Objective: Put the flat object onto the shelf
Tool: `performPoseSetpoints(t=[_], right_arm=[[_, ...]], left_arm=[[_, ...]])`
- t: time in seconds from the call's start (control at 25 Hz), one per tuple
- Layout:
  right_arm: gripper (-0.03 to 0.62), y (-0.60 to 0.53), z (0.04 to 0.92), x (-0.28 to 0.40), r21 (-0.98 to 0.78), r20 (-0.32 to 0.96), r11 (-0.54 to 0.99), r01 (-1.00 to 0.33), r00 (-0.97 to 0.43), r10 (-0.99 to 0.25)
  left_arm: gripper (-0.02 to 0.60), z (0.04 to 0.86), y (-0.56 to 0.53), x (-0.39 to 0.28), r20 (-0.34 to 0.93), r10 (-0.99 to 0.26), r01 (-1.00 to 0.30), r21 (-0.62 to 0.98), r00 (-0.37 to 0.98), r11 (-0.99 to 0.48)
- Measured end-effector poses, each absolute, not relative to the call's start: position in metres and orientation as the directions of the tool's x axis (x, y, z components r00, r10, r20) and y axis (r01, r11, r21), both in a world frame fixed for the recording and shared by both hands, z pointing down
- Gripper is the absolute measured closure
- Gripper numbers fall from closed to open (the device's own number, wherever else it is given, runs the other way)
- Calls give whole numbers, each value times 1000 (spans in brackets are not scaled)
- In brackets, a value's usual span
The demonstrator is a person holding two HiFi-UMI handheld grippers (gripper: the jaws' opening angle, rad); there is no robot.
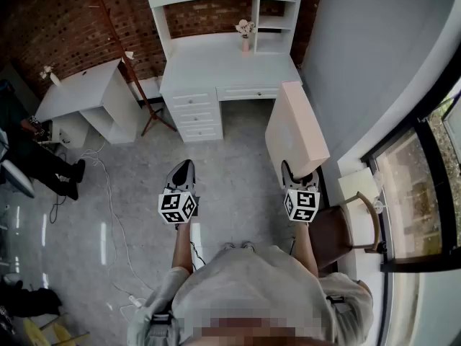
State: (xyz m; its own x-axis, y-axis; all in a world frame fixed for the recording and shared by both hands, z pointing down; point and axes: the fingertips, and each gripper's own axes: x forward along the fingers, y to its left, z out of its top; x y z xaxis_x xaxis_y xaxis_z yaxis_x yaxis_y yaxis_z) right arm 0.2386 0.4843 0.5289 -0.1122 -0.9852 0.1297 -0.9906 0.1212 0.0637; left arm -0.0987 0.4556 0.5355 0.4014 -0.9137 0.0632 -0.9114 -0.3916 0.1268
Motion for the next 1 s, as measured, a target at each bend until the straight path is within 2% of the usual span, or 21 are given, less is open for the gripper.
performPoseSetpoints(t=[1.0], right_arm=[[312,467,521,281,56,114,166,-985,-159,-981]], left_arm=[[566,538,449,-46,81,-917,-917,121,391,-380]])
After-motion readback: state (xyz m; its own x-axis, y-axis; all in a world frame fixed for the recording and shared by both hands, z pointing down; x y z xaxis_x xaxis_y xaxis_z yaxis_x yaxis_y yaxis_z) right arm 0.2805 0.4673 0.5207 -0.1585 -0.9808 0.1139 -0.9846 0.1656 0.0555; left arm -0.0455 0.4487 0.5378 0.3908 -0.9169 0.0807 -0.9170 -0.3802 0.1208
